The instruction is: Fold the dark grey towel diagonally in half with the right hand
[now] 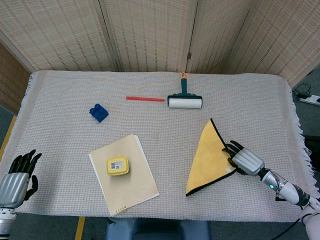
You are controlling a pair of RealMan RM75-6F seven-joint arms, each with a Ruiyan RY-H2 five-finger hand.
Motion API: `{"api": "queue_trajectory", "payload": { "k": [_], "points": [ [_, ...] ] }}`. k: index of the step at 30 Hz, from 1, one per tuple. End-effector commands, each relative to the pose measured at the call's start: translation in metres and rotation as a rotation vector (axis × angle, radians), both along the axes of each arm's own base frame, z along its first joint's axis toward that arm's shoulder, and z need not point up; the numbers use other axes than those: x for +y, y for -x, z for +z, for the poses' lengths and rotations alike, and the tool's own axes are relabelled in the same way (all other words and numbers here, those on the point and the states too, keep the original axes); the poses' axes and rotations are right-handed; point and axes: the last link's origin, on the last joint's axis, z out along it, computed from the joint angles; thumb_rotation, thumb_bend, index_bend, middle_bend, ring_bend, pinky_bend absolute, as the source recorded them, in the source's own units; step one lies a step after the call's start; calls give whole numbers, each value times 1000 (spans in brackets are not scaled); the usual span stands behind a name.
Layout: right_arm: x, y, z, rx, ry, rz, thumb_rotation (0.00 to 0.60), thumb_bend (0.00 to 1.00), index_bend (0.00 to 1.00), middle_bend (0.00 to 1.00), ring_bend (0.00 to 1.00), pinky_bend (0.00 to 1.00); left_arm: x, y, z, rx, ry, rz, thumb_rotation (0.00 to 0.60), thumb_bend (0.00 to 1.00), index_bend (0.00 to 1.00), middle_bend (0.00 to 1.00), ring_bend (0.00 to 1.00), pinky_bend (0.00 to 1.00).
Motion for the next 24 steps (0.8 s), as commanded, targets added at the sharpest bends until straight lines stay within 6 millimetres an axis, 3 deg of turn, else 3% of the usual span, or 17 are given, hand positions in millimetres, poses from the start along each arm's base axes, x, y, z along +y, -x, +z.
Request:
{"api": "queue_trajectory", "payload": {
  "k": [1,3,6,16,24],
  "points": [
    [-1,5,4,21,19,-26,600,544,423,33,3,0,0,0,0,0,2,0,600,855,0,22,0,0],
    [0,5,5,19,29,-40,600,544,150,0,0,0,0,0,0,1,2,0,600,855,0,22,0,0],
    [1,2,7,12,37,-35,600,527,0,0,0,0,0,0,-1,2,1,1,600,856,0,22,0,0],
    [11,-8,25,-7,60,3,600,387,0,0,0,0,-1,-1,1,0,-7,-2,600,856,0,22,0,0],
    [43,-5,51,6,52,-27,600,338,0,0,0,0,-1,-2,0,2,-3,-6,600,856,0,22,0,0]
  ]
}}
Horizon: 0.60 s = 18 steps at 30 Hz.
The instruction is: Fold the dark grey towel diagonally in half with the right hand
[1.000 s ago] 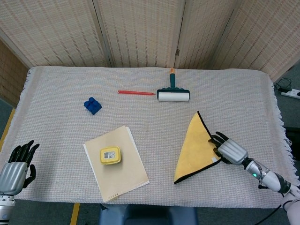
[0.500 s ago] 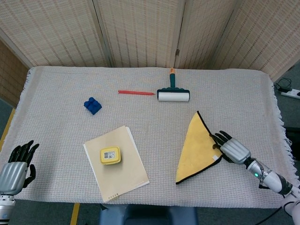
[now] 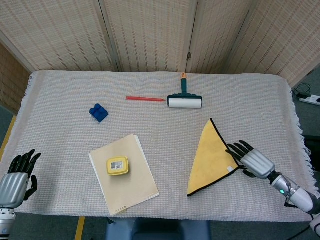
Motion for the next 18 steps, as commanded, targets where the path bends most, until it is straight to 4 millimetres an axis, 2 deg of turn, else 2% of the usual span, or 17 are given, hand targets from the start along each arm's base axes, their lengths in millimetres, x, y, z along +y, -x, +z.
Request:
{"api": "queue_trajectory", "payload": {
  "k": [1,9,11,18],
  "points": [
    [20,0,17,-16,19,-22,600,338,0,0,0,0,0,-1,-1,2,2,-3,600,856,0,22,0,0],
    [46,-12,57,-227,302,-209,600,334,0,0,0,0,-3,-5,-2,3,7,-20,600,856,0,22,0,0],
    [54,-13,64,-234,376,-255,600,334,0,0,0,0,-3,-6,-2,1,5,-26,600,856,0,22,0,0],
    [104,-24,79,-119,598,-454,600,335,0,0,0,0,-8,-11,0,-15,3,-39,600,856,0,22,0,0]
  ]
}}
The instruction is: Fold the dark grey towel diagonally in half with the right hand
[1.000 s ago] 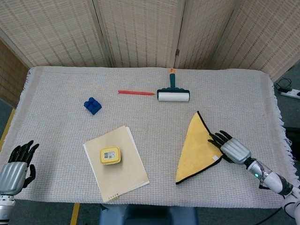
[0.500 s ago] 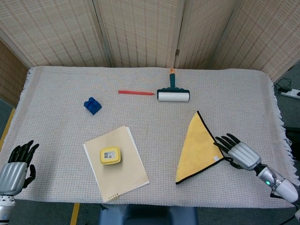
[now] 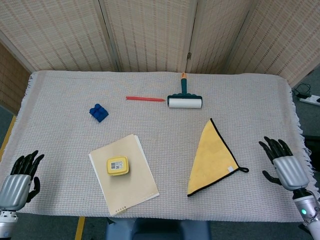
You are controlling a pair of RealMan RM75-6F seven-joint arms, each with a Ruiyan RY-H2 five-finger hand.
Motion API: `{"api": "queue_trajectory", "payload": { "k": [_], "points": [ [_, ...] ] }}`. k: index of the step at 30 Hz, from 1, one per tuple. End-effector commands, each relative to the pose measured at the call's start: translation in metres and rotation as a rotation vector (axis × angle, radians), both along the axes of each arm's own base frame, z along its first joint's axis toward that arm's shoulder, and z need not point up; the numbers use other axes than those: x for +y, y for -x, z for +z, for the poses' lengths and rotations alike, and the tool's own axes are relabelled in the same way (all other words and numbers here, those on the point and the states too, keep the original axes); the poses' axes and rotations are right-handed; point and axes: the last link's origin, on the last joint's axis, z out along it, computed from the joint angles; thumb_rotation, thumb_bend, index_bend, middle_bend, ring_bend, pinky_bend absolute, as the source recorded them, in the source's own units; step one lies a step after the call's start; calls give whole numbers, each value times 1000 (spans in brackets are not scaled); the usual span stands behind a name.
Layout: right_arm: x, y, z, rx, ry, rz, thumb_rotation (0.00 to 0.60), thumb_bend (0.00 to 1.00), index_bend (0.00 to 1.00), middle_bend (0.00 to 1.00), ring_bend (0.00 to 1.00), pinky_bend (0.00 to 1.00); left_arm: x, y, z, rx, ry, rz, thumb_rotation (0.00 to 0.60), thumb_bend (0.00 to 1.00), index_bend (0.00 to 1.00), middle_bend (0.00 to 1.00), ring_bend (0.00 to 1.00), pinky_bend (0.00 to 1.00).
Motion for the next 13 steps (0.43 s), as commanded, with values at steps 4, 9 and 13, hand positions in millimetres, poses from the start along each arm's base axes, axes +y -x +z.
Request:
{"api": "queue_trajectory", "payload": {
  "k": [4,9,13],
  "points": [
    [57,-7,24,42,204,-211,600,334,0,0,0,0,-4,-3,1,-10,13,-13,600,856,0,22,0,0],
    [62,-10,28,46,230,-205,600,335,0,0,0,0,-10,-9,3,-18,8,-42,600,855,0,22,0,0],
    [62,-13,27,41,226,-184,600,335,0,0,0,0,-15,-12,5,-18,-2,-55,600,856,0,22,0,0]
  ]
}}
